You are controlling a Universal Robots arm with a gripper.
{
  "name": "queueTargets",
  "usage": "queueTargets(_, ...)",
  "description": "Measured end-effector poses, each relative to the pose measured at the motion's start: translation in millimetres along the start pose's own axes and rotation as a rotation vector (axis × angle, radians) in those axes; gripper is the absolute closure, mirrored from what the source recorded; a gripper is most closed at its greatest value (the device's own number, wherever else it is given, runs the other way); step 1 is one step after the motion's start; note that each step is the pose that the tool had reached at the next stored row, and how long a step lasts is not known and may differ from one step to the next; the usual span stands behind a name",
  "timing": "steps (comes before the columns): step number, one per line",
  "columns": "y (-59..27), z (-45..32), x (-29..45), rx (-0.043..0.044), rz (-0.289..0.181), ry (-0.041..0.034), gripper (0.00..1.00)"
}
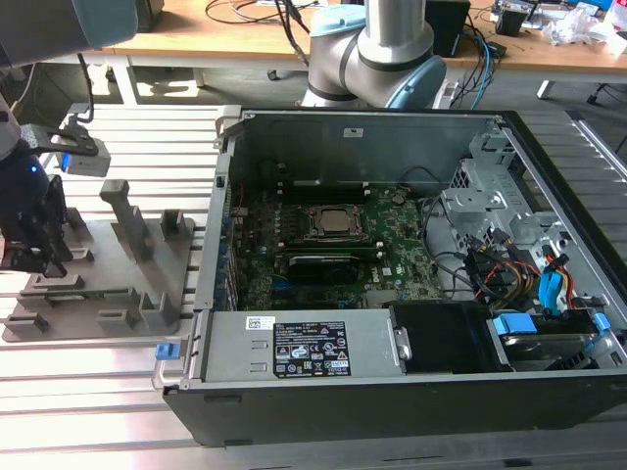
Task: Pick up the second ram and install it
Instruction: 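Pick up the second ram and move it above second insertion slot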
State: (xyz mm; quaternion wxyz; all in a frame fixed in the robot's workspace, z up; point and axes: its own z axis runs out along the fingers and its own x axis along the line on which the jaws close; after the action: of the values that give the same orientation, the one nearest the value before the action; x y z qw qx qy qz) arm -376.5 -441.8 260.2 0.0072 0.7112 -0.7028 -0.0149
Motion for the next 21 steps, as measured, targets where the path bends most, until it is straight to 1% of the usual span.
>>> queueTargets(4,-0.1,5.2,5.9,-0.0001,0.000,0.0001,0.70)
queueTargets(7,-0.9,15.1,7.0,-0.0001,0.000,0.0000,0.70)
queueTargets(8,-1.4,18.3,6.9,0.0000,0.000,-0.0011,0.70)
queueTargets(10,-2.7,26.5,6.6,0.0001,0.000,-0.0089,0.70)
queueTargets(11,-3.0,29.6,6.6,0.0002,0.000,-0.0148,0.70)
queueTargets(12,-3.0,32.7,6.6,0.0001,0.000,-0.0179,0.70)
queueTargets(15,-3.4,42.2,6.7,0.0002,-0.001,-0.0196,0.70)
queueTargets(19,-3.8,57.7,6.9,0.0001,-0.001,-0.0199,0.70)
queueTargets(20,-3.9,60.6,6.9,0.0001,-0.001,-0.0208,0.70)
queueTargets(21,-3.9,61.2,7.0,0.0000,-0.001,-0.0224,0.70)
